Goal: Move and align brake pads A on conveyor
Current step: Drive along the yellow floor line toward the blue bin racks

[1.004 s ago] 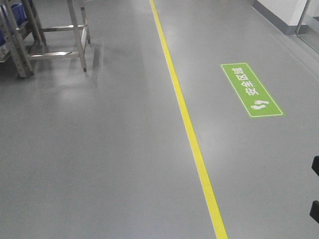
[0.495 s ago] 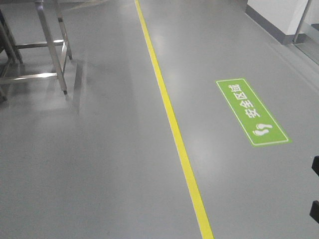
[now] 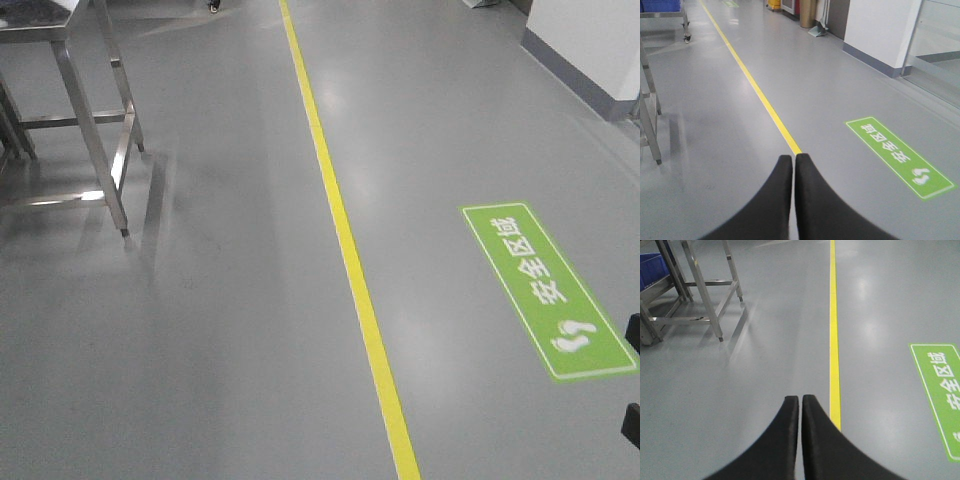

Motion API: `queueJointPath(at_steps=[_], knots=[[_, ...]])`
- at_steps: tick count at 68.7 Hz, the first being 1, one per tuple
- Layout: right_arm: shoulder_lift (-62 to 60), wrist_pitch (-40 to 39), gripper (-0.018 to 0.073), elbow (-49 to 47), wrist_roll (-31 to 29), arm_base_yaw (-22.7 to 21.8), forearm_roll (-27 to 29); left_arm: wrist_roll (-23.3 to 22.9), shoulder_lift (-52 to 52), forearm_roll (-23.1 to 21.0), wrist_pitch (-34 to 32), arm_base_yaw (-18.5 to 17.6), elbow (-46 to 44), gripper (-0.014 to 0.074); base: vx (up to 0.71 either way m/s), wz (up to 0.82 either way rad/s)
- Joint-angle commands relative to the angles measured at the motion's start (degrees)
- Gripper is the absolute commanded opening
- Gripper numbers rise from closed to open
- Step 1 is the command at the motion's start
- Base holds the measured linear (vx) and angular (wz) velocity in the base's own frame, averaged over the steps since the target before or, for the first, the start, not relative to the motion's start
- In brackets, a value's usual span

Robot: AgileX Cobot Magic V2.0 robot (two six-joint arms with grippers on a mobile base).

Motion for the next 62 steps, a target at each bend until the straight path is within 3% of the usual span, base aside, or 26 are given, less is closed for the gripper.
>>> queueJointPath(at_steps=[1,62], knots=[[0.32,-3.74,-0.0008,-1.4,-0.56,-0.18,-0.54,0.06,0.55,0.4,-4.27,-0.3,-1.4,-0.0005,0.63,0.08],[0.32,-3.73,-0.0008,-1.4,-0.56,-0.18,-0.53,0.06,0.55,0.4,-4.27,-0.3,-1.4,-0.0005,0.67,0.06]])
